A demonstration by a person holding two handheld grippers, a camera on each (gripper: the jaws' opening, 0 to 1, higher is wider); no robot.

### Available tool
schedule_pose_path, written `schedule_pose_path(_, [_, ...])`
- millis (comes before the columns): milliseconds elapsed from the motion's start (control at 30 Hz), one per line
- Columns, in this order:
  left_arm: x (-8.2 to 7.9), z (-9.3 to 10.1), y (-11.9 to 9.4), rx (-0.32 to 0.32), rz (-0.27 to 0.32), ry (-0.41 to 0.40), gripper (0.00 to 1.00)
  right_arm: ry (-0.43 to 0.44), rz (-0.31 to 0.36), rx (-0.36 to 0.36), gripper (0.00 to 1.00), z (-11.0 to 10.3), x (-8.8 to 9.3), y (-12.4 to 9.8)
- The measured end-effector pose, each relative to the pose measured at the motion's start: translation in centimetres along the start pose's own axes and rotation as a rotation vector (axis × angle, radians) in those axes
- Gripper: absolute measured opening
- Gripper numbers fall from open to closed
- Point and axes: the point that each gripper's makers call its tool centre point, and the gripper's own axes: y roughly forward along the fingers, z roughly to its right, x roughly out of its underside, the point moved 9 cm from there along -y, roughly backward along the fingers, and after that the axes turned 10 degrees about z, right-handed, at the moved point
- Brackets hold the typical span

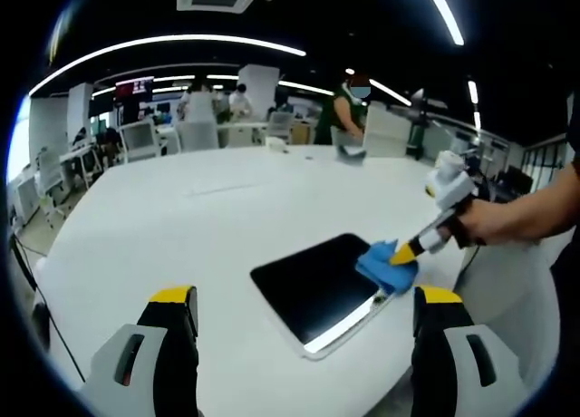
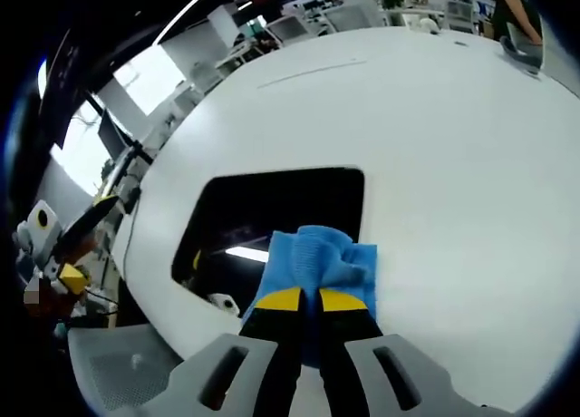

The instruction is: Wipe the mirror surface with the cleaning cloth until all visible marks leave the cleaned area.

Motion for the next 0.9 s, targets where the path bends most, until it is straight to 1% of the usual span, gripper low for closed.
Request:
schedule_pose_path(233, [0.1, 0.0, 0.1, -0.001, -0.009, 0.008, 0.99, -0.014, -0.003, -0.003, 0.01, 0.2, -0.7, 0.5])
schedule_pose_path(400, [0.2, 0.0, 0.0, -0.006, -0.003, -0.02, 0.99, -0.006, -0.004, -0.003, 0.01, 0.4, -1.3, 1.0])
schedule_pose_path(600, [0.2, -0.2, -0.2, -0.014, 0.001, -0.03, 0.99, -0.011, -0.011, -0.006, 0.01, 0.5, -1.9, 1.4])
schedule_pose_path(900, [0.5, -0.3, -0.4, -0.023, -0.01, -0.034, 0.99, -0.018, -0.022, -0.006, 0.01, 0.8, -3.0, 2.3])
